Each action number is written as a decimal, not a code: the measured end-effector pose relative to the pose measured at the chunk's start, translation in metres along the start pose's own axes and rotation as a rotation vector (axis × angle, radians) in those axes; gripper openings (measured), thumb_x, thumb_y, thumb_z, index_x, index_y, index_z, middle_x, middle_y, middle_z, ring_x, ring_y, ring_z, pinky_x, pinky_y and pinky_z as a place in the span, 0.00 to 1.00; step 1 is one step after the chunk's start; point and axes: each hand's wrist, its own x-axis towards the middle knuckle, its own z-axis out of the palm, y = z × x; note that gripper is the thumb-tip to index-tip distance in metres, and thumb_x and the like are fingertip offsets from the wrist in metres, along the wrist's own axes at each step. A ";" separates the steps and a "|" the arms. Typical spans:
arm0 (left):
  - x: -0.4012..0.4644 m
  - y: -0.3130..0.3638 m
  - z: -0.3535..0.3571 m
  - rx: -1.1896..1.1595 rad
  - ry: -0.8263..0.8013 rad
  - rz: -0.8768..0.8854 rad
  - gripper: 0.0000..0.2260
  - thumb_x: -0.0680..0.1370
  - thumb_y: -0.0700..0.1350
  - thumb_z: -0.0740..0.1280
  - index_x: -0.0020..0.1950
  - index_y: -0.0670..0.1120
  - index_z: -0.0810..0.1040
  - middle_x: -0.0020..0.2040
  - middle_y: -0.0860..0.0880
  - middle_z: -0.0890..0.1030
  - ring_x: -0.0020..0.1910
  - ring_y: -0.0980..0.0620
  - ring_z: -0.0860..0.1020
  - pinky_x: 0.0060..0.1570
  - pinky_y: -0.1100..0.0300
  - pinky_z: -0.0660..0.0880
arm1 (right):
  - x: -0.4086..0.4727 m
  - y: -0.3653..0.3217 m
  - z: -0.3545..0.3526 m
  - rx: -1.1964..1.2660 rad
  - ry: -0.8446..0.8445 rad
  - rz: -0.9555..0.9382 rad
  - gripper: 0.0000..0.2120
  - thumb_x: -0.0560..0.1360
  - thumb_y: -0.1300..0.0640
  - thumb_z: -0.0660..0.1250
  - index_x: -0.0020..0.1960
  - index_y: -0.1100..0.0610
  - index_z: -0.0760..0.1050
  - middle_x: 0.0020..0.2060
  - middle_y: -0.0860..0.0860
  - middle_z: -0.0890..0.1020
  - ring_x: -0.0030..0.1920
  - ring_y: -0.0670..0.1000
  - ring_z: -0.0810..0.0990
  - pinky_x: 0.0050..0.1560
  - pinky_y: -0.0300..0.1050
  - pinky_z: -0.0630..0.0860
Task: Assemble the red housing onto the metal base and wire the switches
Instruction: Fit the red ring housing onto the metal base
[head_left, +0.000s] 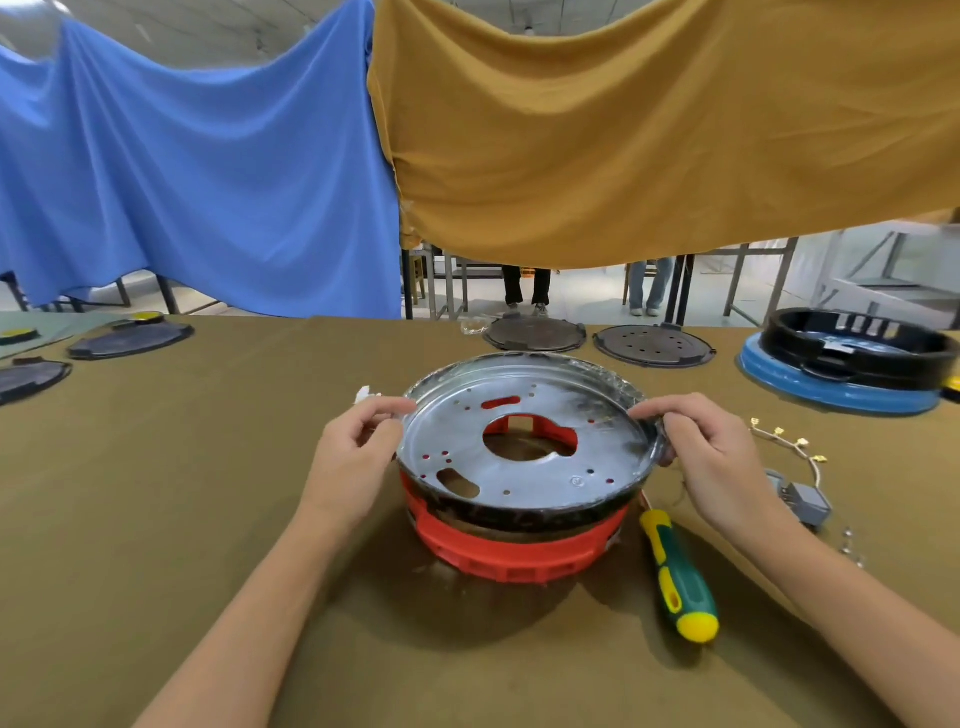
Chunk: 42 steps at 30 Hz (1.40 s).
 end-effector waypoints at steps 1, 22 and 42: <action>-0.001 -0.001 0.001 0.049 -0.010 -0.010 0.11 0.76 0.41 0.64 0.51 0.50 0.84 0.45 0.52 0.85 0.41 0.58 0.78 0.43 0.66 0.74 | 0.000 0.002 0.000 -0.051 -0.018 0.007 0.19 0.80 0.66 0.57 0.46 0.48 0.81 0.44 0.50 0.79 0.39 0.43 0.77 0.40 0.41 0.73; -0.004 0.005 -0.002 0.185 -0.175 -0.213 0.27 0.68 0.51 0.59 0.68 0.61 0.72 0.46 0.51 0.81 0.45 0.53 0.79 0.54 0.52 0.76 | -0.002 0.000 0.013 -0.067 -0.206 0.280 0.27 0.79 0.54 0.55 0.78 0.45 0.59 0.68 0.36 0.66 0.68 0.39 0.63 0.67 0.40 0.61; -0.005 -0.002 0.008 0.104 0.052 -0.110 0.22 0.78 0.44 0.58 0.71 0.56 0.73 0.72 0.56 0.74 0.72 0.52 0.70 0.72 0.44 0.67 | 0.003 -0.001 0.023 0.395 -0.261 0.377 0.23 0.78 0.46 0.54 0.73 0.37 0.67 0.68 0.40 0.75 0.71 0.49 0.71 0.74 0.58 0.63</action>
